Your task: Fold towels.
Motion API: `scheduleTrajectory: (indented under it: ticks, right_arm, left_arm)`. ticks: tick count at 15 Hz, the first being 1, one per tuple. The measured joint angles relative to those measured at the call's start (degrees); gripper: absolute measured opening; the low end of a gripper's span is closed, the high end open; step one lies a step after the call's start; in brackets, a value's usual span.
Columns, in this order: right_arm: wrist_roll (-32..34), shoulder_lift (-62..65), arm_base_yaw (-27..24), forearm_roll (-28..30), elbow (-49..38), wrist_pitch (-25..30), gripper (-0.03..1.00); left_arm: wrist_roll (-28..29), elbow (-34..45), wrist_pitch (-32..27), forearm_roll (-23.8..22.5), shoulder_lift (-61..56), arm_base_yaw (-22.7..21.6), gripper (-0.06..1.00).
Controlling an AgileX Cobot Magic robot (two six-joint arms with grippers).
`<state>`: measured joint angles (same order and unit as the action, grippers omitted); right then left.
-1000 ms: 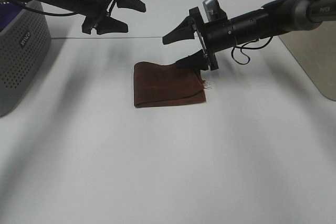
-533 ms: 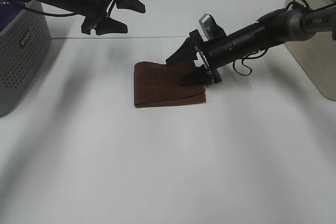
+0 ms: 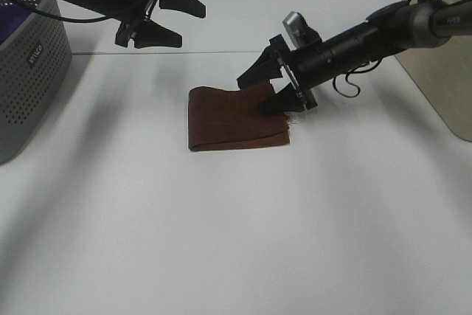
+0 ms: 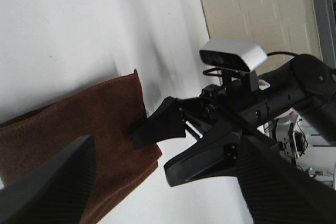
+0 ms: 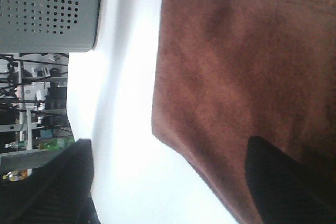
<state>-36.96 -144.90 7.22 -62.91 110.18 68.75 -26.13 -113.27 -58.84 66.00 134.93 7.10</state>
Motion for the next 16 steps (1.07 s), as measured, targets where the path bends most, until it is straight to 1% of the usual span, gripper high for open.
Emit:
scheduleTrajectory:
  ticks: [1,3,5,6,7,10,11,12,13,14,16]
  right_arm:
    - [0.63,2.29,0.0,1.6,0.0,0.06,0.75]
    - [3.95,7.39,0.0,5.33,0.0,0.11,0.75]
    - [10.26,12.78,0.0,10.77,0.0,0.11,0.75]
    - [13.92,15.64,0.0,15.13,0.0,0.17,0.75]
    - [16.79,18.51,0.0,19.6,0.0,0.17,0.75]
    - [24.75,27.44,0.0,31.17,0.0,0.29,0.75]
    - [26.99,30.77,0.0,34.15,-0.23,0.34,0.75]
    - [28.19,34.09,0.0,36.1,-1.32,0.34,0.75]
    - [28.71,38.22,0.0,37.59,-3.21,0.34,0.75]
    - [28.88,42.11,0.0,38.67,-6.25,0.4,0.75]
    - [28.99,50.25,0.0,39.71,-13.87,0.46,0.75]
  left_arm:
    - [0.11,-0.97,-2.52,-0.52,-0.97,-0.69,0.71]
    - [0.11,-2.69,-6.93,-0.74,-4.58,-2.41,0.71]
    - [0.34,-3.09,-9.57,-1.38,-8.37,-4.64,0.71]
    - [1.26,-3.15,-10.08,-3.15,-10.37,-5.67,0.71]
    - [2.58,-3.15,-10.26,-7.51,-12.72,-6.53,0.71]
    - [10.89,-3.15,-10.54,-29.28,-20.91,-6.3,0.71]
    - [13.98,-2.69,-10.6,-37.24,-24.58,-5.61,0.71]
    - [16.5,-1.43,-10.6,-43.26,-28.71,-5.16,0.71]
    - [18.45,0.57,-10.6,-46.52,-32.72,-5.1,0.71]
    - [19.48,3.5,-10.66,-48.82,-37.07,-5.1,0.71]
    - [20.28,11.75,-10.66,-51.74,-46.41,-5.1,0.71]
